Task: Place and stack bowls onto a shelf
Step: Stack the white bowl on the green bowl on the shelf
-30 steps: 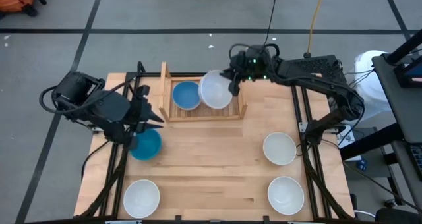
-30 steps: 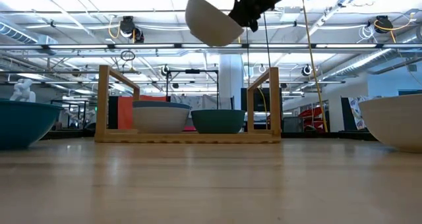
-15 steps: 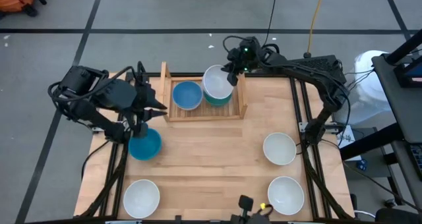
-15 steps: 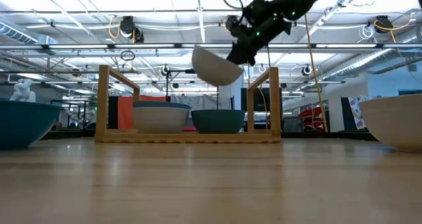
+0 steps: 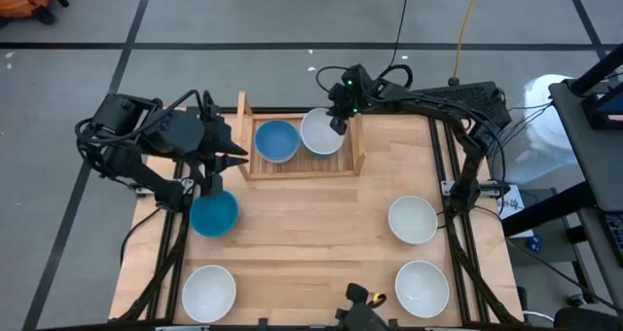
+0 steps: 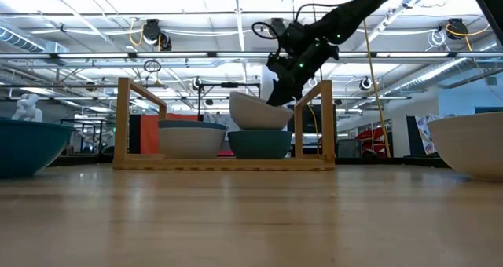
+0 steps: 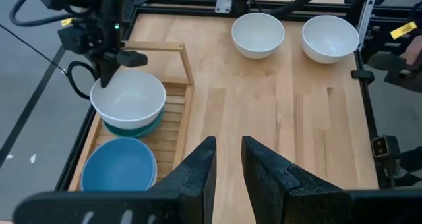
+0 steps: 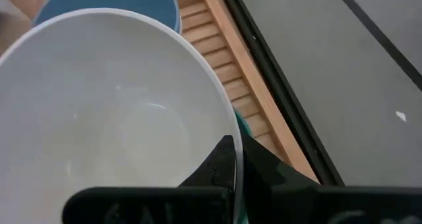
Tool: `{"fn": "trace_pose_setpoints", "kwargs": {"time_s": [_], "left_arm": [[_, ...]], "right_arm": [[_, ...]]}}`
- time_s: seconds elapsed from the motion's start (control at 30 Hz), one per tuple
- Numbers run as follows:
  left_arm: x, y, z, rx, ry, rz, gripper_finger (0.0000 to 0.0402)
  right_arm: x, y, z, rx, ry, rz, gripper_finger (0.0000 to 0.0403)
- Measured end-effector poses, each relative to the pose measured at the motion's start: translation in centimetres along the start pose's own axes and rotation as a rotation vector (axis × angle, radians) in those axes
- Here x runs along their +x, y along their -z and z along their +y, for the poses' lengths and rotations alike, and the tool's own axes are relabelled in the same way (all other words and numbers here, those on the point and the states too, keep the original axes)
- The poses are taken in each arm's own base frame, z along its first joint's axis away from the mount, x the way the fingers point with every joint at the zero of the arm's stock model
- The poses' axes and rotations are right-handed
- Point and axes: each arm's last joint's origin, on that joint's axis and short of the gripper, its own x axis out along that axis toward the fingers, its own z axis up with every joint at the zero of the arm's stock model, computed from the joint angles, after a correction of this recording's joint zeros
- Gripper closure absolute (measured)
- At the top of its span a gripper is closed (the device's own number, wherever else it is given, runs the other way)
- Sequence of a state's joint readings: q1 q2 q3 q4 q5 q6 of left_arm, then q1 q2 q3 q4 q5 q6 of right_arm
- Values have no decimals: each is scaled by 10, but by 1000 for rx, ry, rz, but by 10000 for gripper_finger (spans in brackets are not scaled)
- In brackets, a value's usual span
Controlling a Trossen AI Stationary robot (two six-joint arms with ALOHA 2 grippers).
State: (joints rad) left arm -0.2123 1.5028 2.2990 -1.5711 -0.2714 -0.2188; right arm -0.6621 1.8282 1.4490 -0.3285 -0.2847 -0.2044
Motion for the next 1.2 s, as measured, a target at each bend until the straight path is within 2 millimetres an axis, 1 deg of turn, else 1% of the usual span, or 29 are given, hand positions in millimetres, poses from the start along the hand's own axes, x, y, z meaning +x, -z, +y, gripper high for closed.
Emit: {"fn": "trace_pose_setpoints", "kwargs": {"time_s": [0.13, 0.23, 0.57, 1.2], "left_arm": [[0, 0, 0, -6, 0, 0, 323], [0, 0, 0, -12, 0, 0, 323], [0, 0, 0, -13, 0, 0, 323], [0, 0, 0, -26, 8, 2, 323]], "right_arm": [[1, 2, -2, 7, 7, 17, 403], [0, 3, -3, 7, 51, 34, 403], [-1, 8, -5, 4, 44, 84, 403], [0, 7, -5, -25, 39, 65, 398]]}}
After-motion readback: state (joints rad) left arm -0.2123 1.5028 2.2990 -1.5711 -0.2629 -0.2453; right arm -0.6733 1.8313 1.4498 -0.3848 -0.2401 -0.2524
